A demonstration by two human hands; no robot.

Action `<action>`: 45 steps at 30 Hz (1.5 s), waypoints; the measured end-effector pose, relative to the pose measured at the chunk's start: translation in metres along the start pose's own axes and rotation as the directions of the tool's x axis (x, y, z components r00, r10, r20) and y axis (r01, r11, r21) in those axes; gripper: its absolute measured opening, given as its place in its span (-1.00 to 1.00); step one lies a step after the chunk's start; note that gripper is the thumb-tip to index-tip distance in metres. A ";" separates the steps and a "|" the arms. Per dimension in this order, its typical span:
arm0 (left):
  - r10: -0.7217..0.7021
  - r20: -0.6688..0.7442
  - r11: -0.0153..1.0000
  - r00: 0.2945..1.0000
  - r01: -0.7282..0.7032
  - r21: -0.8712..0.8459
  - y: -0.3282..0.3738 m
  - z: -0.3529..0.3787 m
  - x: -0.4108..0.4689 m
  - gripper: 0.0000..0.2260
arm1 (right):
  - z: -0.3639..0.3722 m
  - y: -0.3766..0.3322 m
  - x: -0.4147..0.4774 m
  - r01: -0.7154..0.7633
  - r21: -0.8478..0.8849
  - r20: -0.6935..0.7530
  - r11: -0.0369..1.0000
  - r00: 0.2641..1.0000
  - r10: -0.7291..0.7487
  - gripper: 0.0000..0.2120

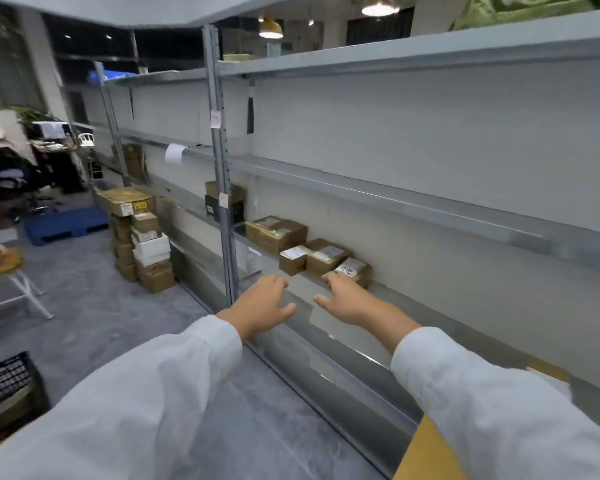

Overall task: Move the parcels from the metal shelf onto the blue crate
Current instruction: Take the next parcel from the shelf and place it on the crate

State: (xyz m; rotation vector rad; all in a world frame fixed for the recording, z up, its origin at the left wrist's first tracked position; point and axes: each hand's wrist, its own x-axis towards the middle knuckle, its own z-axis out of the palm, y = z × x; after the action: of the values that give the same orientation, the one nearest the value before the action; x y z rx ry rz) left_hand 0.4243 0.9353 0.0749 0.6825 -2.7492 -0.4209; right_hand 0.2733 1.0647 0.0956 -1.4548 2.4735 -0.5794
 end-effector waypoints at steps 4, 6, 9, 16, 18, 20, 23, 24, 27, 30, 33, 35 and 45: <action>0.012 -0.057 1.000 0.998 -0.013 -0.011 -0.069 -0.021 -0.002 -0.52 | 0.041 -0.059 0.044 -0.002 -0.035 0.078 0.999 0.997 0.004 -0.41; 0.030 -0.091 1.000 0.995 -0.030 -0.006 -0.104 -0.035 -0.002 -0.56 | 0.057 -0.089 0.068 -0.001 -0.060 0.094 0.998 0.996 0.006 -0.44; -0.021 -0.118 1.000 0.993 0.019 -0.015 -0.162 -0.055 -0.007 -0.63 | 0.081 -0.139 0.108 0.008 -0.074 0.075 0.997 0.997 -0.003 -0.46; 0.006 -0.089 0.993 0.996 0.004 0.117 -0.265 -0.078 0.000 -0.64 | 0.134 -0.217 0.169 0.065 -0.064 0.063 0.996 0.996 -0.061 -0.53; 0.030 -0.089 0.990 0.996 -0.017 0.138 -0.283 -0.079 0.013 -0.64 | 0.142 -0.224 0.188 0.079 -0.087 0.057 0.993 0.996 -0.074 -0.56; 0.043 -0.096 0.990 0.994 -0.029 0.141 -0.296 -0.077 0.028 -0.64 | 0.146 -0.225 0.209 0.081 -0.097 0.040 0.992 0.996 -0.077 -0.55; 0.048 -0.088 0.988 0.995 -0.035 0.149 -0.314 -0.070 0.054 -0.64 | 0.153 -0.220 0.242 0.064 -0.096 0.014 0.993 0.998 -0.063 -0.53; 0.050 -0.080 0.987 0.996 -0.037 0.157 -0.320 -0.068 0.065 -0.64 | 0.156 -0.217 0.255 0.062 -0.098 0.012 0.993 0.998 -0.061 -0.53; 0.046 -0.054 0.982 0.997 -0.035 0.185 -0.338 -0.066 0.101 -0.64 | 0.161 -0.207 0.296 0.052 -0.078 0.017 0.996 0.999 -0.051 -0.52; 0.035 -0.051 0.977 0.998 -0.024 0.211 -0.357 -0.070 0.150 -0.64 | 0.160 -0.195 0.347 0.031 -0.010 0.008 0.999 1.000 -0.031 -0.56; 0.010 -0.044 0.979 0.999 0.000 0.204 -0.372 -0.074 0.195 -0.64 | 0.160 -0.180 0.395 0.006 0.065 -0.002 0.998 1.000 -0.006 -0.61; -0.008 -0.023 0.981 1.000 0.013 0.194 -0.382 -0.074 0.226 -0.64 | 0.161 -0.169 0.429 -0.010 0.091 0.017 0.996 1.000 0.008 -0.61; -0.006 0.031 0.979 1.000 -0.001 0.202 -0.427 -0.038 0.344 -0.63 | 0.161 -0.133 0.544 -0.034 0.072 0.060 0.997 0.998 0.030 -0.58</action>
State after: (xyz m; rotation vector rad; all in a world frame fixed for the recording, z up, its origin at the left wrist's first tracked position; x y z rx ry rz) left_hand 0.3189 0.3972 0.0309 0.7327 -2.8466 -0.1544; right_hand 0.1724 0.4961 0.0169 -1.3826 2.4000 -0.6058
